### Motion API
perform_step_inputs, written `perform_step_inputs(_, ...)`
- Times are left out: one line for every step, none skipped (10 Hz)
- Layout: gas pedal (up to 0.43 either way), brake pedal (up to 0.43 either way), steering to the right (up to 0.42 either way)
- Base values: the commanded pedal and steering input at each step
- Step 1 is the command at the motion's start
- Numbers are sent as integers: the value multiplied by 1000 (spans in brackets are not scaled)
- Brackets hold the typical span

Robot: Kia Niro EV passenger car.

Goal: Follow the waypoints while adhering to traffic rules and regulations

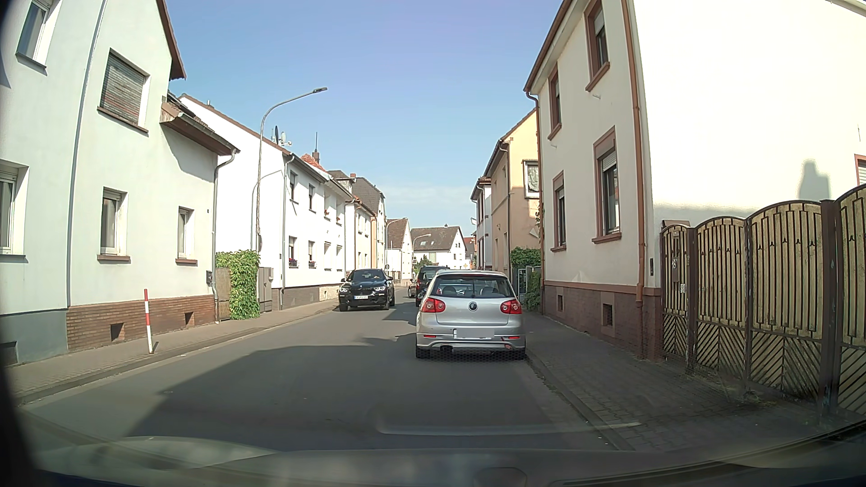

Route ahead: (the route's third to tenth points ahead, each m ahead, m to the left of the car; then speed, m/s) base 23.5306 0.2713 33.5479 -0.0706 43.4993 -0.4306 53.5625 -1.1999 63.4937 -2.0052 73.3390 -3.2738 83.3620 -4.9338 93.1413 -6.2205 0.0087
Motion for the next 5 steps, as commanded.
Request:
perform_step_inputs(0,183,-14)
perform_step_inputs(0,189,-14)
perform_step_inputs(0,189,-14)
perform_step_inputs(0,189,-14)
perform_step_inputs(0,189,-14)
